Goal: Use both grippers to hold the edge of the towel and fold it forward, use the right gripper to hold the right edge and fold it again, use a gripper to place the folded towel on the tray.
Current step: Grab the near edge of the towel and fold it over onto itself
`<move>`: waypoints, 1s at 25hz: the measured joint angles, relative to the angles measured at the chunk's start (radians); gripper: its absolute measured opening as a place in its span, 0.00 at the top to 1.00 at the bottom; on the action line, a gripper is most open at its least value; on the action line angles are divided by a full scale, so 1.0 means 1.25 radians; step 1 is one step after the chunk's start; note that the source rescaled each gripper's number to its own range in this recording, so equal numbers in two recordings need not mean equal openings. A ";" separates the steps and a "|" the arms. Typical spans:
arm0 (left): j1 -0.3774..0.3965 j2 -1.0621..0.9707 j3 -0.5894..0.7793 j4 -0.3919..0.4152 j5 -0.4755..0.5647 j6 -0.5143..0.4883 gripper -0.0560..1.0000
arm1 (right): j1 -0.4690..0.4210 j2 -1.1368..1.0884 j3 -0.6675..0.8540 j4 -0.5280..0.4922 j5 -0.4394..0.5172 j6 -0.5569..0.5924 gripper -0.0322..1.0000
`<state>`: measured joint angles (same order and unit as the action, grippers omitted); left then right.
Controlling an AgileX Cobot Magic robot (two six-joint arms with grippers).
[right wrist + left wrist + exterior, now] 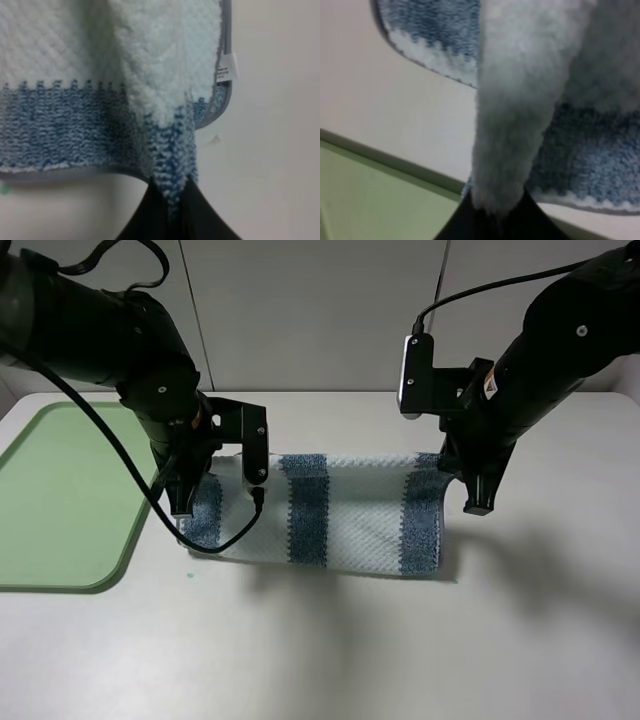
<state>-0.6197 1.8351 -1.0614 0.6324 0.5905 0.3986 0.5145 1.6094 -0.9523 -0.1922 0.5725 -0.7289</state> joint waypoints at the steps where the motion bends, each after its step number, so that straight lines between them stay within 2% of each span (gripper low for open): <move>1: 0.007 0.000 0.000 0.001 -0.010 0.000 0.95 | -0.001 0.002 0.000 -0.001 -0.008 0.000 0.97; 12: 0.057 0.001 -0.001 0.003 -0.152 -0.001 0.95 | -0.056 0.014 -0.004 0.000 -0.072 0.006 0.97; 25: 0.059 0.073 -0.004 0.008 -0.166 -0.001 0.95 | -0.057 0.016 -0.004 -0.008 -0.099 0.006 0.97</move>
<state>-0.5466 1.9269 -1.0662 0.6426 0.3824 0.3976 0.4432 1.6295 -0.9571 -0.2016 0.4489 -0.7215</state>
